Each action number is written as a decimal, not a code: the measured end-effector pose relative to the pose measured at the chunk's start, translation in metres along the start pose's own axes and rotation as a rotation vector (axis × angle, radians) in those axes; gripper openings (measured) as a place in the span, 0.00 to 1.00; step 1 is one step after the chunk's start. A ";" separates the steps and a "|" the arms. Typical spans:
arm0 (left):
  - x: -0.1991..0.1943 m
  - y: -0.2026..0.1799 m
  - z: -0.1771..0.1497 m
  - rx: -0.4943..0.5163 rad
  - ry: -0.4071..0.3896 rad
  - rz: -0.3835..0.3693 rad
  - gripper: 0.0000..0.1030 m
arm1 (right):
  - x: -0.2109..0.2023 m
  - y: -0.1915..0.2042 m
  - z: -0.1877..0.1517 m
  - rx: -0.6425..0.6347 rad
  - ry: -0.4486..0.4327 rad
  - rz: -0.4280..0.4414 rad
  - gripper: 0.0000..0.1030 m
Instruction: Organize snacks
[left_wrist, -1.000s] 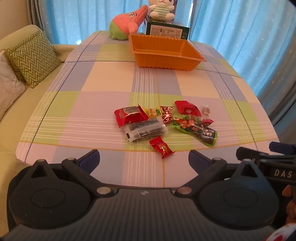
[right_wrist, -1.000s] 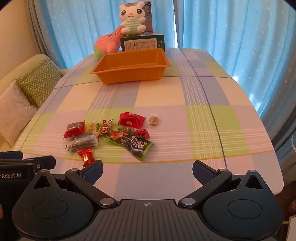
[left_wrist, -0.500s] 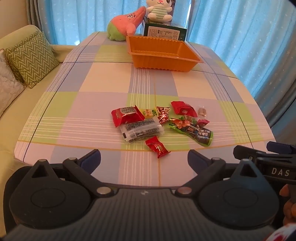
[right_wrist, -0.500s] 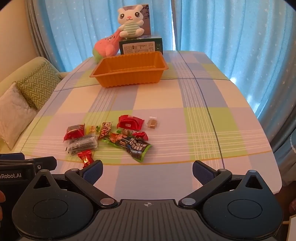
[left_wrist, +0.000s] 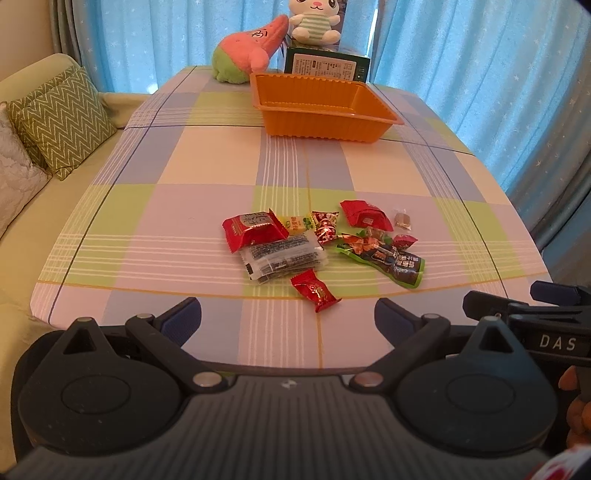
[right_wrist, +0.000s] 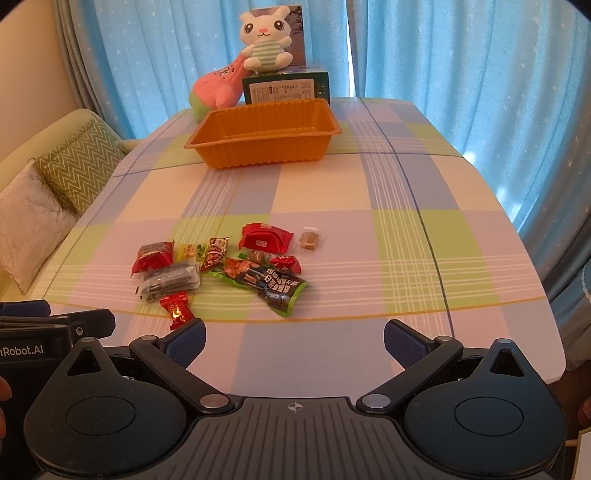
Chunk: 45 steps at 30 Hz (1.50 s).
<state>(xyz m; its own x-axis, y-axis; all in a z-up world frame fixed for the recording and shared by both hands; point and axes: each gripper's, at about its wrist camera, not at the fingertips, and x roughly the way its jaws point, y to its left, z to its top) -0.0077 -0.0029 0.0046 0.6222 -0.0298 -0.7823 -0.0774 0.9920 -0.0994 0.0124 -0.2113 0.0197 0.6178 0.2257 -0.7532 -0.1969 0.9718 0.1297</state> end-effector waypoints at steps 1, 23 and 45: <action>0.000 -0.001 0.000 0.001 0.000 -0.001 0.97 | 0.000 0.000 0.000 0.000 0.000 0.000 0.99; -0.002 -0.001 0.000 0.005 -0.001 0.002 0.97 | -0.004 0.001 0.002 0.001 -0.009 0.007 0.99; -0.003 0.000 -0.001 0.002 0.000 -0.001 0.97 | -0.005 0.001 0.002 0.002 -0.010 0.011 0.99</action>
<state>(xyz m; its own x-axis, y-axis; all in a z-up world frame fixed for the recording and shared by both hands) -0.0104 -0.0033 0.0059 0.6225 -0.0304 -0.7821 -0.0753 0.9923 -0.0985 0.0107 -0.2114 0.0244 0.6235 0.2370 -0.7451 -0.2019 0.9694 0.1394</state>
